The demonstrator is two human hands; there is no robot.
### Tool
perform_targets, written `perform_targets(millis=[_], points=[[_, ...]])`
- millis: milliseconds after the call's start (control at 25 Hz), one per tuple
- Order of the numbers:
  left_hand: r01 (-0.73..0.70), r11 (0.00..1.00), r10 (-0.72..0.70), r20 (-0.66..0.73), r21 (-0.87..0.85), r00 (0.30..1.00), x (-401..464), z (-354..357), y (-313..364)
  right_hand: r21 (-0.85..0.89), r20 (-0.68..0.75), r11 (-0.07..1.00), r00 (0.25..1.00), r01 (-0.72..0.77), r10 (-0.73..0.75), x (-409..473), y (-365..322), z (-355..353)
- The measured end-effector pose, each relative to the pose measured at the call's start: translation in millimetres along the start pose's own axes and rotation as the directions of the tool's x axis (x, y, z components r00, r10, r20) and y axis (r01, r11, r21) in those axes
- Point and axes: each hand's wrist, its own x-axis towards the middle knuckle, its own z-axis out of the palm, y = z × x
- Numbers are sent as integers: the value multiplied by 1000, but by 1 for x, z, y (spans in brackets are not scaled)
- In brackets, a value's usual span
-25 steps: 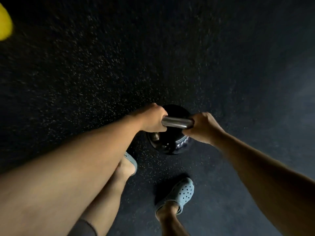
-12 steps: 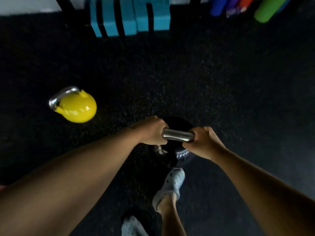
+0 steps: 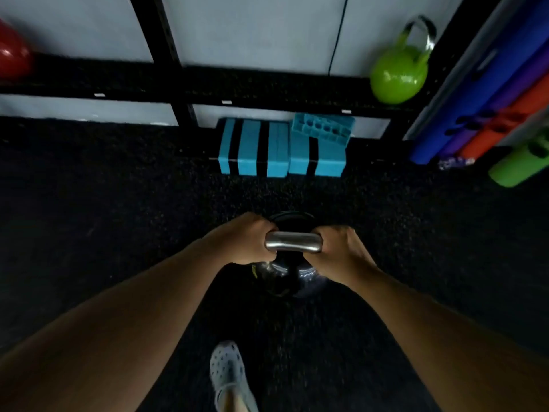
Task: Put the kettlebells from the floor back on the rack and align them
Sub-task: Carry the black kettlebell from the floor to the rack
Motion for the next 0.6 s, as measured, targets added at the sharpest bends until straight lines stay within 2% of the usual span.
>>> perform_targets(millis=[320, 600], points=[[36, 998, -24, -209, 53, 978, 123, -161, -131, -113, -50, 983, 988, 142, -148, 254, -72, -16], [144, 985, -102, -356, 94, 929, 230, -275, -201, -13, -153, 980, 968, 198, -198, 433, -102, -36]])
